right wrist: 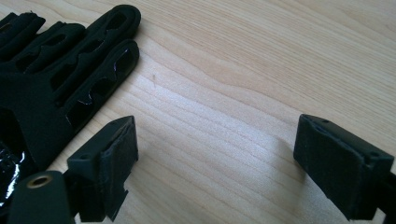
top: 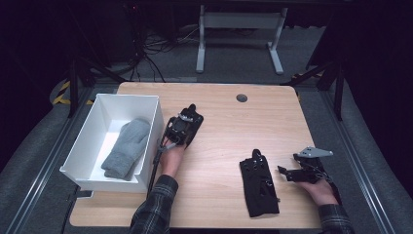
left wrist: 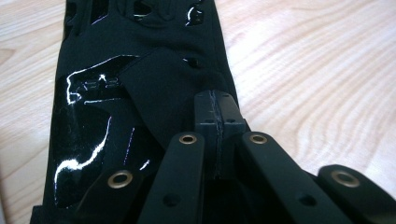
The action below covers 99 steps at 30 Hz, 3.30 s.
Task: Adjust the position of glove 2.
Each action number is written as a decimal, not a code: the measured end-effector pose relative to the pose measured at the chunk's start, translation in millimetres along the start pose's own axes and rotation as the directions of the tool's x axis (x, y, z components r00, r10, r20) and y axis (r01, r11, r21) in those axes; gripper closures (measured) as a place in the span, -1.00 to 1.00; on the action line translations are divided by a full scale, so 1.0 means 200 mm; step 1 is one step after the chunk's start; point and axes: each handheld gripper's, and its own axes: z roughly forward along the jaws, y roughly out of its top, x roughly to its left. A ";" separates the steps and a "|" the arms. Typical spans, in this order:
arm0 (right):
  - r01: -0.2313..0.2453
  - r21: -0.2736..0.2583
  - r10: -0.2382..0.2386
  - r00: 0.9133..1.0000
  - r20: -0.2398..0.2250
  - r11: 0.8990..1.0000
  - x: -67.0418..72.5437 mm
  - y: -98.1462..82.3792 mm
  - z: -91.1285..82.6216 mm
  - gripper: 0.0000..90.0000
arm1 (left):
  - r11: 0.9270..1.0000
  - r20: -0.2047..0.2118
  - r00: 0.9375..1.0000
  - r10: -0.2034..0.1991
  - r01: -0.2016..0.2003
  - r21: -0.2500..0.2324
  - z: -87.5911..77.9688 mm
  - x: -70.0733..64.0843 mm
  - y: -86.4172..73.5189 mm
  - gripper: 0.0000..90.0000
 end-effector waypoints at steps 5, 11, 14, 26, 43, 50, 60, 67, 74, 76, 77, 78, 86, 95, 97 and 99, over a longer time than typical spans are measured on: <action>-0.001 0.000 0.001 1.000 0.000 1.000 0.00 0.00 0.00 -0.69 | 1.000 0.052 0.999 0.011 -0.011 -0.009 -0.01 -0.05 -0.02 1.00; -0.001 0.000 0.001 1.000 0.000 1.000 0.00 0.00 0.00 -0.69 | 0.999 0.098 0.994 0.043 -0.041 -0.016 -0.02 -0.13 -0.05 1.00; -0.001 0.001 0.001 1.000 0.000 1.000 0.00 0.00 0.00 -0.69 | 0.998 0.124 0.991 0.058 -0.057 -0.017 -0.03 -0.18 -0.07 1.00; -0.001 0.001 0.001 1.000 0.001 1.000 0.00 0.00 0.00 -0.69 | 0.994 0.218 0.970 0.105 -0.100 -0.033 -0.05 -0.38 -0.11 1.00; -0.001 0.001 0.001 1.000 0.000 1.000 0.00 0.00 0.00 -0.69 | 0.996 0.119 0.990 0.081 -0.076 -0.039 -0.08 -0.16 -0.02 1.00; -0.001 0.001 0.001 1.000 0.000 1.000 0.00 0.00 0.00 -0.69 | 0.998 0.131 0.989 0.069 -0.069 -0.004 -0.02 -0.15 -0.05 1.00; -0.001 0.001 0.001 1.000 0.000 1.000 0.00 0.00 0.00 -0.69 | 0.994 0.181 0.978 0.107 -0.108 -0.007 -0.07 -0.25 -0.12 1.00; -0.001 0.001 0.001 1.000 0.000 1.000 0.00 0.00 0.00 -0.69 | 0.994 0.230 0.967 0.109 -0.105 -0.028 -0.12 -0.36 -0.21 1.00; -0.001 0.001 0.001 1.000 0.000 1.000 0.00 0.00 0.00 -0.69 | 0.995 0.280 0.954 0.103 -0.095 -0.042 -0.17 -0.43 -0.29 1.00; -0.001 0.001 0.001 1.000 0.000 1.000 0.00 0.00 0.00 -0.69 | 0.995 0.291 0.951 0.101 -0.093 -0.041 -0.18 -0.45 -0.31 1.00; -0.001 0.001 0.001 1.000 0.001 1.000 0.00 0.00 0.00 -0.69 | 0.994 0.293 0.950 0.106 -0.099 -0.040 -0.19 -0.46 -0.32 1.00; -0.001 0.001 0.001 1.000 0.001 1.000 0.00 0.00 0.00 -0.69 | 0.994 0.298 0.949 0.104 -0.095 -0.043 -0.19 -0.47 -0.33 1.00; 0.000 0.000 0.000 1.000 -0.001 1.000 0.00 0.00 0.00 -0.70 | 0.993 0.317 0.941 0.116 -0.106 -0.049 -0.22 -0.50 -0.36 0.91; 0.000 0.000 0.000 1.000 -0.001 1.000 0.00 0.00 0.00 -0.70 | 0.995 0.259 0.962 0.089 -0.076 -0.061 -0.28 -0.44 -0.36 0.53; 0.001 0.000 -0.001 1.000 -0.001 1.000 0.00 0.00 0.00 -0.70 | 0.996 0.263 0.961 0.081 -0.068 -0.059 -0.27 -0.43 -0.37 0.49; 0.001 0.000 -0.001 1.000 -0.001 1.000 0.00 0.00 0.00 -0.70 | 0.996 0.262 0.962 0.079 -0.069 -0.048 -0.26 -0.43 -0.38 0.48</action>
